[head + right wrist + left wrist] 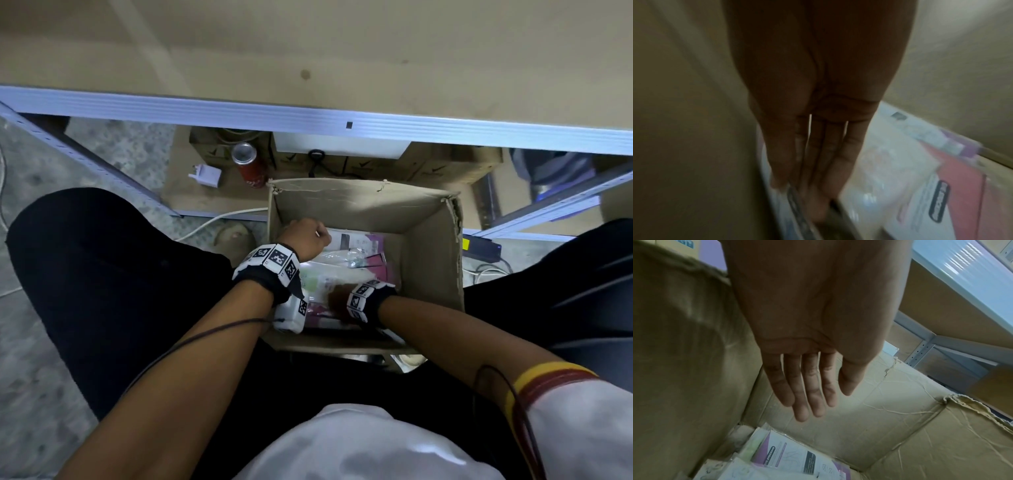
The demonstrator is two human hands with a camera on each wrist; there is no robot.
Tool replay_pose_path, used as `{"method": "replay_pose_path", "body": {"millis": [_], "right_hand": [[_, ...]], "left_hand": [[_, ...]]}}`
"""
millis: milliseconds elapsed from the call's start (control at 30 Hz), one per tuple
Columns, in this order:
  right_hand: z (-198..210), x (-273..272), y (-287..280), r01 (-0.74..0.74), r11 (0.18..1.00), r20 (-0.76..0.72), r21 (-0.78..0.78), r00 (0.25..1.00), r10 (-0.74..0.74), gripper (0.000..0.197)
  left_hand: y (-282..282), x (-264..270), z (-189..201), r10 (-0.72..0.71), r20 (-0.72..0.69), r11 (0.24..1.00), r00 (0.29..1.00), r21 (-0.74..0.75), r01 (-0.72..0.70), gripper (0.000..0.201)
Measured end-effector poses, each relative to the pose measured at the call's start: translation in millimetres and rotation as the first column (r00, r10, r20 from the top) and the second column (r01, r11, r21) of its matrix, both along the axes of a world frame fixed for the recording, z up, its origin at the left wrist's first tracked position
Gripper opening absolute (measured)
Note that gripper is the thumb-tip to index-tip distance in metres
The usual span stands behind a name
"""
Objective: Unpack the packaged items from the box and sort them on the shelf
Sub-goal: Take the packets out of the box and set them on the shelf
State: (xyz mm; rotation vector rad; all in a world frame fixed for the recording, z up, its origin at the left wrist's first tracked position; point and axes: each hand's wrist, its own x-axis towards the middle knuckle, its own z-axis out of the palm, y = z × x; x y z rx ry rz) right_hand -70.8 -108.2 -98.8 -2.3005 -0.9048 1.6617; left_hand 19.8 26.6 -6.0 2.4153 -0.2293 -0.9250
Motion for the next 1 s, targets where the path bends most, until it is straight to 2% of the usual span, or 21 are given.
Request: {"method": "replay_pose_path", "body": {"millis": [33, 67, 100, 133, 167, 233, 267, 333, 400, 500, 600, 767, 1000], "right_hand": [[3.8, 1.1, -5.2, 0.075, 0.988, 0.121, -0.134, 0.991, -0.059, 0.084], [6.4, 4.6, -10.9, 0.121, 0.975, 0.272, -0.189, 0.96, -0.067, 0.096], [7.7, 9.7, -14.7, 0.148, 0.967, 0.327, -0.209, 0.942, -0.074, 0.102], [9.8, 14.0, -15.9, 0.154, 0.97, 0.34, -0.19, 0.937, -0.082, 0.1], [13.5, 21.7, -18.3, 0.154, 0.971, 0.348, -0.184, 0.934, -0.082, 0.089], [22.0, 36.1, -18.8, 0.197, 0.959, 0.373, -0.204, 0.921, -0.11, 0.053], [21.5, 40.7, -19.9, 0.225, 0.948, 0.374, -0.224, 0.918, -0.129, 0.042], [20.0, 42.0, -18.8, 0.288, 0.923, 0.354, -0.256, 0.916, -0.188, 0.043], [14.1, 39.8, -20.7, 0.389, 0.887, 0.376, -0.25, 0.883, -0.281, 0.045], [8.6, 38.4, -22.2, 0.443, 0.858, 0.396, -0.261, 0.86, -0.323, 0.049], [11.1, 38.0, -21.6, 0.502, 0.83, 0.399, -0.244, 0.832, -0.386, 0.039], [14.8, 40.1, -20.6, 0.557, 0.815, 0.449, -0.161, 0.777, -0.442, 0.031], [24.2, 32.0, -17.7, 0.55, 0.832, 0.43, -0.064, 0.768, -0.474, 0.027]], "left_hand": [[-1.4, -0.5, 0.3, -0.004, -0.003, 1.0, 1.0, 0.005, 0.004, 0.023], [-1.9, -0.7, 0.5, -0.005, -0.005, 1.0, 1.0, 0.01, 0.005, 0.023], [-2.3, -1.2, 0.8, -0.007, -0.007, 1.0, 1.0, 0.014, 0.007, 0.023], [-2.8, -1.7, 0.9, -0.009, -0.009, 1.0, 1.0, 0.016, 0.009, 0.023], [-2.9, -1.7, 1.0, -0.008, -0.011, 1.0, 1.0, 0.017, 0.009, 0.023], [-2.9, -2.2, 1.2, -0.001, -0.02, 1.0, 1.0, 0.016, 0.002, 0.023], [-2.9, -2.5, 1.2, 0.006, -0.023, 1.0, 1.0, 0.013, -0.006, 0.022], [-2.4, -3.5, 1.1, 0.021, -0.025, 1.0, 0.999, 0.008, -0.021, 0.021], [-2.4, -4.7, 0.7, 0.031, -0.029, 1.0, 0.999, 0.006, -0.031, 0.021], [-2.2, -6.0, 0.0, 0.044, -0.033, 0.999, 0.998, -0.001, -0.044, 0.021], [-1.5, -7.2, -1.6, 0.048, -0.04, 0.999, 0.998, -0.01, -0.048, 0.02], [1.3, -9.7, -0.6, 0.061, -0.046, 0.998, 0.997, -0.015, -0.062, 0.015], [7.6, -17.1, 2.6, 0.073, -0.041, 0.996, 0.996, -0.045, -0.075, 0.015]]}}
